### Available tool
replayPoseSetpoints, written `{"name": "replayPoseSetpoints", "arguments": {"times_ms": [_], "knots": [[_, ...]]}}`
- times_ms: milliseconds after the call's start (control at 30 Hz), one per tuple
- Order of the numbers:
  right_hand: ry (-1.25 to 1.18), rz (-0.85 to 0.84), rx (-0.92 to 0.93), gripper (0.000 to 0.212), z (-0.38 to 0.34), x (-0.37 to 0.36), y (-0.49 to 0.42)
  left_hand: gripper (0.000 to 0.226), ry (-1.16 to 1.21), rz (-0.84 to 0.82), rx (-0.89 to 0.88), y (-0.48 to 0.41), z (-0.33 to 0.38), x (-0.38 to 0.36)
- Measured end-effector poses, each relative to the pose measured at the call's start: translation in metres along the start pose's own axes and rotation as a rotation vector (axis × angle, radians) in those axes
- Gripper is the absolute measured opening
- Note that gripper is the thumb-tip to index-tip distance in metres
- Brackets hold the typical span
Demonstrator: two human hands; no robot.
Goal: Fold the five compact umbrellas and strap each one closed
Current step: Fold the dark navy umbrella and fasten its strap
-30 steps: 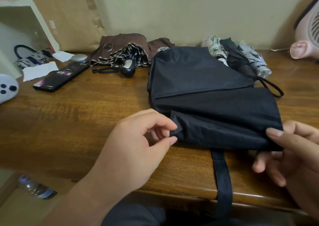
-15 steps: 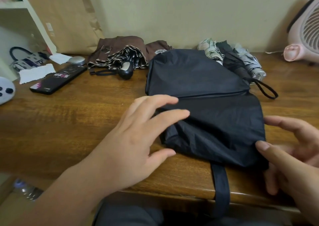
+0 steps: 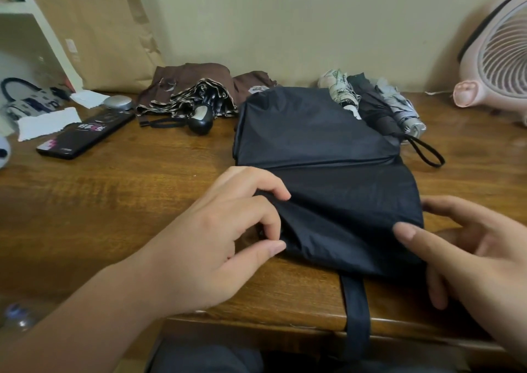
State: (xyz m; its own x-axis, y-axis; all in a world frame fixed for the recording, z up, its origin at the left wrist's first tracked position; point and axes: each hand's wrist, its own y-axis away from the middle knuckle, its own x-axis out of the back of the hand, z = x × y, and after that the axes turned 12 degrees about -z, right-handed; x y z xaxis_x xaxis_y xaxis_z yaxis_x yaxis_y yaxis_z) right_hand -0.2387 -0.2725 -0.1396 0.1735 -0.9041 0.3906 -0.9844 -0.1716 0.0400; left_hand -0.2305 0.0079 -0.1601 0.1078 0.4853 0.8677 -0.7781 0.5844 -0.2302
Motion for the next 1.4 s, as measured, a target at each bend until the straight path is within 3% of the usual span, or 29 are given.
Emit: {"name": "replayPoseSetpoints", "arguments": {"times_ms": [100, 233, 267, 333, 433, 567, 700, 800, 1033, 1167, 1300, 1400], "knots": [[0.056, 0.133, 0.092, 0.043, -0.003, 0.002, -0.004, 0.015, 0.125, 0.076, 0.031, -0.012, 0.001, 0.002], [0.400, 0.355, 0.290, 0.029, -0.011, 0.030, -0.042, 0.017, -0.100, 0.033, 0.097, -0.043, -0.005, 0.003], [0.482, 0.335, 0.332, 0.024, -0.014, 0.037, -0.060, 0.018, -0.153, 0.017, 0.088, -0.048, -0.006, 0.002], [0.737, 0.111, 0.315, 0.014, -0.025, 0.048, -0.092, 0.023, -0.221, -0.019, 0.097, -0.060, -0.005, 0.002], [0.970, -0.240, 0.252, 0.025, -0.034, 0.057, -0.131, 0.047, -0.309, -0.135, 0.163, -0.071, -0.006, 0.004], [1.052, -0.338, 0.318, 0.023, -0.028, 0.065, -0.167, 0.067, -0.253, -0.254, 0.255, -0.079, -0.008, 0.005], [1.075, -0.334, 0.450, 0.019, -0.013, 0.061, -0.190, 0.080, -0.200, -0.297, 0.315, -0.083, -0.012, 0.007], [0.961, -0.223, 0.607, 0.016, 0.009, 0.057, -0.200, 0.080, -0.176, -0.331, 0.325, -0.086, -0.015, 0.010], [0.878, -0.070, 0.833, 0.008, 0.026, 0.056, -0.210, 0.087, -0.407, -0.531, 0.232, -0.091, -0.025, 0.021], [0.785, -0.087, 0.803, 0.007, 0.028, 0.053, -0.212, 0.086, -0.454, -0.617, 0.194, -0.092, -0.034, 0.013], [0.766, -0.175, 0.710, 0.009, 0.027, 0.053, -0.210, 0.084, -0.360, -0.557, 0.122, -0.089, -0.054, 0.004], [0.748, -0.245, 0.631, 0.014, 0.025, 0.060, -0.205, 0.080, -0.455, -0.554, 0.083, -0.091, -0.083, -0.006]]}}
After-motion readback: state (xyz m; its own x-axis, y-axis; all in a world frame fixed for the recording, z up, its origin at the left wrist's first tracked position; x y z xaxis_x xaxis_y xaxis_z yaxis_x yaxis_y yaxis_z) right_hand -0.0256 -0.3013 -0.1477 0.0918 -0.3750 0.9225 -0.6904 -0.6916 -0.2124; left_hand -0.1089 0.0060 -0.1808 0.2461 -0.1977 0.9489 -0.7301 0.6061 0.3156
